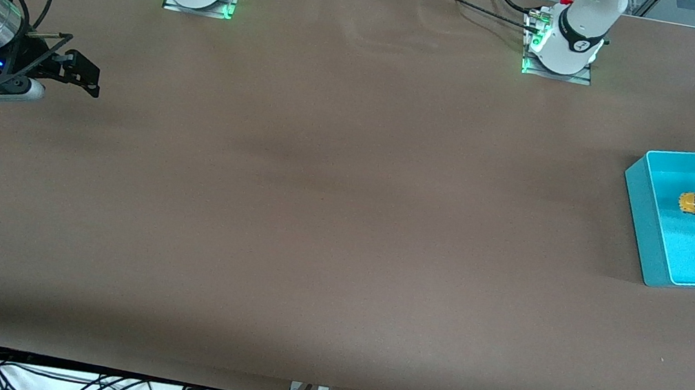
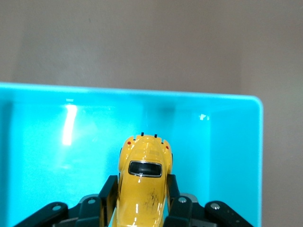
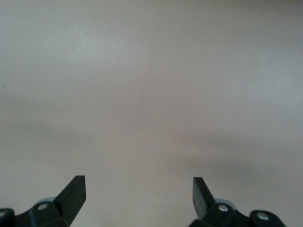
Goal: Wind and store yellow beetle car
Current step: 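Open the left gripper to release the car inside the tray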
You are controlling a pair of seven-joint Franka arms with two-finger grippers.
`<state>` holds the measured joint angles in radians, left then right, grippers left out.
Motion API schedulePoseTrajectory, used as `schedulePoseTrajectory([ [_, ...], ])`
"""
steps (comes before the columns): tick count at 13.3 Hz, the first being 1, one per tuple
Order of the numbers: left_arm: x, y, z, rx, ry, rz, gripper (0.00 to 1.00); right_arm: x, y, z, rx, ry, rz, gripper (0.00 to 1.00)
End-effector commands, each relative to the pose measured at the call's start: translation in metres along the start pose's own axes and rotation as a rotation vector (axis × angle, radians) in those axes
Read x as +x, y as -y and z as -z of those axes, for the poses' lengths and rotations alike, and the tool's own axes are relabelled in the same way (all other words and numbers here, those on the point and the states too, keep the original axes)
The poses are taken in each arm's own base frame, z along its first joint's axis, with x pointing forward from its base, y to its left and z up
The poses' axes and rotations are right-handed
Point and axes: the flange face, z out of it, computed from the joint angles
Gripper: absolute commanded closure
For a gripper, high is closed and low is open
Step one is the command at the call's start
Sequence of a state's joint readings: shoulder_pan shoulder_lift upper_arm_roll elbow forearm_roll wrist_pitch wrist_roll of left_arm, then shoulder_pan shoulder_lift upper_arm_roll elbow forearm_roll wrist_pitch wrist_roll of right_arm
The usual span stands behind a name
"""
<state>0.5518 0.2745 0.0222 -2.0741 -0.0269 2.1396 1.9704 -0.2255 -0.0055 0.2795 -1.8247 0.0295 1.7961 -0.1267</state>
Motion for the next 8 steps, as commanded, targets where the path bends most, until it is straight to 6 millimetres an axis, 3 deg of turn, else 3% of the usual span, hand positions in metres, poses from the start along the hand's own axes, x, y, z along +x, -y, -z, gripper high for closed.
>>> schedulePoseTrajectory([
  [1, -0.011, -0.006, -0.036, 0.022, 0.036, 0.001, 0.87, 0.001, 0.001, 0.003, 0.015, -0.002, 0.005, 0.0],
  [6, -0.021, 0.001, -0.077, 0.044, 0.051, 0.014, 0.85, -0.001, 0.002, 0.007, 0.014, -0.005, 0.002, 0.0],
  [7, -0.022, 0.001, -0.082, 0.044, 0.048, 0.021, 0.81, -0.001, 0.002, 0.006, 0.015, -0.003, 0.003, 0.0],
  [8, -0.02, 0.003, -0.08, 0.046, 0.047, 0.021, 0.66, 0.0, 0.002, 0.005, 0.016, -0.001, 0.005, 0.0],
])
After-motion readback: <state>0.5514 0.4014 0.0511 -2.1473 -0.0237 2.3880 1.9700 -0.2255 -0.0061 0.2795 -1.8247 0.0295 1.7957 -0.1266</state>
